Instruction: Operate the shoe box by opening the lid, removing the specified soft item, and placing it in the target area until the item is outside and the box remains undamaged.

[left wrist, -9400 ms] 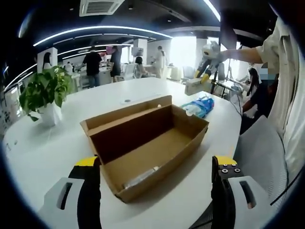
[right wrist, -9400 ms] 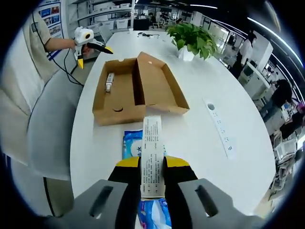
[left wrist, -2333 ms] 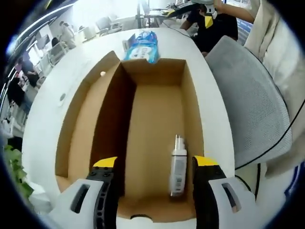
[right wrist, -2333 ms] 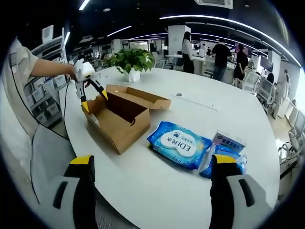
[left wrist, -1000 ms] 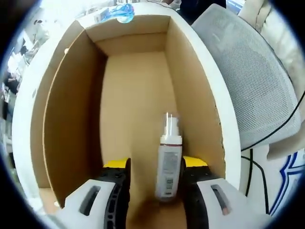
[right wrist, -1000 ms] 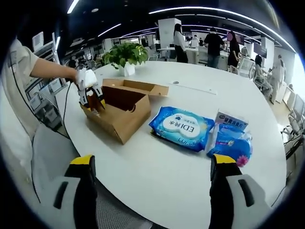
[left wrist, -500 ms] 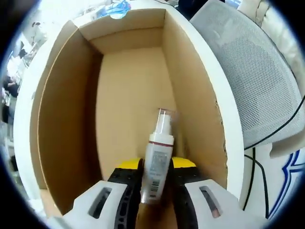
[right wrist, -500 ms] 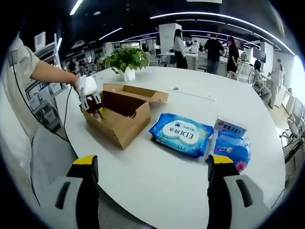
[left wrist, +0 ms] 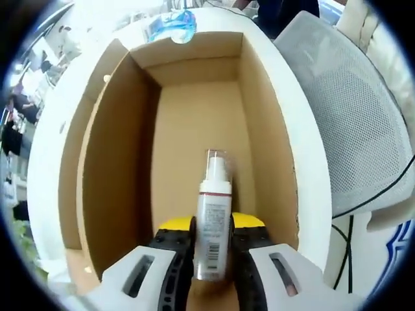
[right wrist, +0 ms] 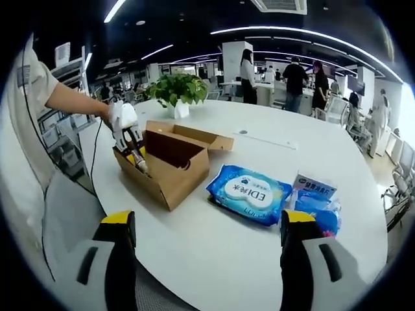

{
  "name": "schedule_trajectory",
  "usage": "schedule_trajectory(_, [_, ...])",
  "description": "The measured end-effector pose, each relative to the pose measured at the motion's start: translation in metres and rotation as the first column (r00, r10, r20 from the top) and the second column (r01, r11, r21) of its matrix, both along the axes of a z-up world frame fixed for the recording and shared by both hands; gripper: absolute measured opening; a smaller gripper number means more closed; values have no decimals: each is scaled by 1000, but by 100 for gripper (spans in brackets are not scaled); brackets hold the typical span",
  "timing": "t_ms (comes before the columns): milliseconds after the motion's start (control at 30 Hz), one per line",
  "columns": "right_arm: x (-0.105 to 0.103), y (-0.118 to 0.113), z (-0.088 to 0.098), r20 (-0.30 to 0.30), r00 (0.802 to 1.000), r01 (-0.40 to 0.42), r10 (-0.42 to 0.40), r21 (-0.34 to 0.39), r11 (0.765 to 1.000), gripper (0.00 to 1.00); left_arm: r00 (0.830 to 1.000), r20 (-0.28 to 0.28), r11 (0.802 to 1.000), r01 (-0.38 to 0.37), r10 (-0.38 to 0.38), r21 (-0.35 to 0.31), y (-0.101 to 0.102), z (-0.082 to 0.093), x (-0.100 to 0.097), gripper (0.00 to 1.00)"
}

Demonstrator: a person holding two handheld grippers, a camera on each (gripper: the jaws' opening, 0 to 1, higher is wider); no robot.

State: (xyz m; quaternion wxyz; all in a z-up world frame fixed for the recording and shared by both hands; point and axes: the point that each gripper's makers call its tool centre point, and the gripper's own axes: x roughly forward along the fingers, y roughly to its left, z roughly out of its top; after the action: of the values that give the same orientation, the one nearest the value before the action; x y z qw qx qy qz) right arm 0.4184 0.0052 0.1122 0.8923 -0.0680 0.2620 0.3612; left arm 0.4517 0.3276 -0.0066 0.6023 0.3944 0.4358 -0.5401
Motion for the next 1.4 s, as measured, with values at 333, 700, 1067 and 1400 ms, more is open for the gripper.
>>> schedule_trajectory(333, [-2, 13, 9, 27, 999, -43, 43, 13, 999, 84, 998, 41, 997, -44, 46, -61, -15, 26, 1, 17])
schedule_trajectory(700, [-2, 26, 17, 66, 994, -91, 91, 3, 996, 73, 994, 102, 986, -33, 50, -163, -47, 62, 5, 18])
schedule_trajectory(1067, [-4, 41, 21, 86, 988, -128, 126, 15, 992, 64, 991, 129, 975, 2, 28, -224, -78, 90, -3, 18])
schedule_trajectory(1400, [-8, 67, 29, 138, 970, -201, 199, 2, 980, 58, 990, 142, 956, 38, 4, -290, -99, 113, -10, 18])
